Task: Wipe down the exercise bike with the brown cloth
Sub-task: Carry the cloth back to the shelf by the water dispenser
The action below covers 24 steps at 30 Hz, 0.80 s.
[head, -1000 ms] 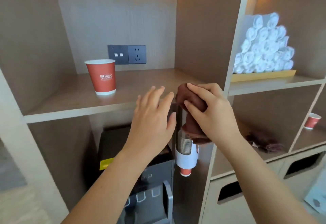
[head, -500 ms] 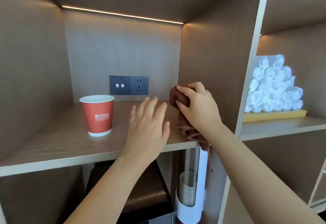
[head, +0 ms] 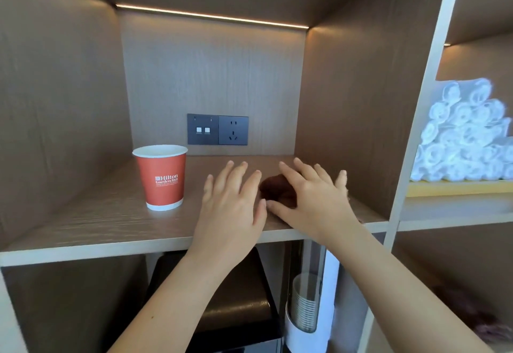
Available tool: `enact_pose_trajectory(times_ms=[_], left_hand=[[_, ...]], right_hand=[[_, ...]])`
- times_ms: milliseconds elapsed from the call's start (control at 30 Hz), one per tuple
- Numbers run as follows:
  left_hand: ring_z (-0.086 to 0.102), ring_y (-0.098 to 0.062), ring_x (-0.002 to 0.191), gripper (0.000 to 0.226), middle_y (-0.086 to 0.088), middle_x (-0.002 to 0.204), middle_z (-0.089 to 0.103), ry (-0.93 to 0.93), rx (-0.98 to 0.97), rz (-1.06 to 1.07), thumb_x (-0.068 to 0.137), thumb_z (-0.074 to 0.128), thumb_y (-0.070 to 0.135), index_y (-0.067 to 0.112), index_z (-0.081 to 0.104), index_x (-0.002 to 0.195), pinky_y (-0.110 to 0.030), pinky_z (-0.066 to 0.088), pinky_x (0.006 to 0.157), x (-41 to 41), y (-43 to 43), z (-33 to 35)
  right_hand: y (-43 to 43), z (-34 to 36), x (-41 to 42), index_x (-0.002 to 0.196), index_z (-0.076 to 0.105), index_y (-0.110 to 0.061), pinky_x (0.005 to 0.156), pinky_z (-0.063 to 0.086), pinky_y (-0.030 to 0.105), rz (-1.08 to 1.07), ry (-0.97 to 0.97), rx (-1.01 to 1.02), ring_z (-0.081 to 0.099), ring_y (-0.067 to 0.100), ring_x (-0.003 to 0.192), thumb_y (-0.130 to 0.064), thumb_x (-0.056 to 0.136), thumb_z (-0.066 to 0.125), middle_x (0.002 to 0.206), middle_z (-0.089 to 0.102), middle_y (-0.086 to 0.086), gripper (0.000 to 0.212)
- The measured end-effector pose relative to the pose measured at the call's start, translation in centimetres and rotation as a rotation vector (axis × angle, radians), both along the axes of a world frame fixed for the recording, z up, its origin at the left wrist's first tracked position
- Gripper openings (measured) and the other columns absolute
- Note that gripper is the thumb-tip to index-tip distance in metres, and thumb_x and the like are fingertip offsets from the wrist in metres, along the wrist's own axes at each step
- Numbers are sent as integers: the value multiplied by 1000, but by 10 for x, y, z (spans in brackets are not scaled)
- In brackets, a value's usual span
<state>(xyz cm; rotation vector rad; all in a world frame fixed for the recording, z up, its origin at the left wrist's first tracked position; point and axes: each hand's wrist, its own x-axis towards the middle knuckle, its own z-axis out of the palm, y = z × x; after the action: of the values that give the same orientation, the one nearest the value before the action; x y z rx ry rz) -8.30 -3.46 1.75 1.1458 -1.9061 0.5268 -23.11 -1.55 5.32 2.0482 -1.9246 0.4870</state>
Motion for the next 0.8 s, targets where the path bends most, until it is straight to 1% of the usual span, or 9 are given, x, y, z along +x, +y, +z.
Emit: enact_pose_trajectory(times_ms=[67,167,200,300,400,467,633,700,800], left_hand=[[50,-37,119,40,-16,125,58,-11,-5,-1,81,61,25,10,60,118,-53,23,95,-1,1,-1],[50,-34,119,42,-14,125,58,-32,-2,-3,80,53,28,11,60,118,-54,26,95,-6,2,-3],[50,-34,119,43,-14,124,58,-40,1,-6,80,52,29,11,60,118,-53,26,95,-9,1,-3],[51,-35,119,43,-14,124,58,-56,6,-7,81,50,30,11,61,118,-53,26,94,-16,0,-3],[52,-37,117,42,-16,123,59,-63,17,2,81,49,28,10,61,117,-59,33,92,-22,-1,-4],[53,-37,116,42,-16,122,60,-74,18,9,81,49,28,10,62,116,-59,35,91,-26,-3,-2],[49,-35,121,43,-15,126,57,-116,46,20,86,42,28,11,59,121,-59,34,94,-32,-3,-1],[45,-34,124,45,-15,130,54,-124,73,29,87,39,31,12,57,124,-57,31,97,-32,-2,-2],[40,-33,129,49,-13,135,50,-120,103,40,87,35,34,14,54,127,-54,25,102,-32,-1,-2]], right_hand=[[17,-12,-13,144,20,-33,109,10,59,45,-70,-110,18,28,140,-62,84,43,154,20,-2,71],[26,-25,-29,135,45,-24,99,32,63,213,-163,-291,40,36,129,-58,81,40,140,46,5,64],[25,-26,-30,132,49,-23,98,32,64,261,-148,-283,41,36,129,-55,82,37,139,48,5,61],[15,-25,-23,131,50,-27,104,21,60,332,-66,-207,30,32,136,-54,85,26,145,39,-2,58],[8,-26,-23,134,43,-36,111,12,52,276,-61,-137,16,24,141,-60,78,5,153,20,-13,72],[6,-27,-26,137,36,-39,113,8,48,230,-71,-103,10,20,142,-61,76,-2,154,11,-16,75],[0,-20,-31,141,28,-37,113,3,47,103,-50,11,4,21,143,-53,95,17,156,1,-14,50],[-5,-17,-35,143,26,-35,113,1,48,53,-64,62,1,22,143,-51,96,23,156,-3,-13,50],[-13,-14,-43,143,23,-34,113,0,50,-11,-72,107,-1,24,143,-54,95,22,156,-7,-12,52]])
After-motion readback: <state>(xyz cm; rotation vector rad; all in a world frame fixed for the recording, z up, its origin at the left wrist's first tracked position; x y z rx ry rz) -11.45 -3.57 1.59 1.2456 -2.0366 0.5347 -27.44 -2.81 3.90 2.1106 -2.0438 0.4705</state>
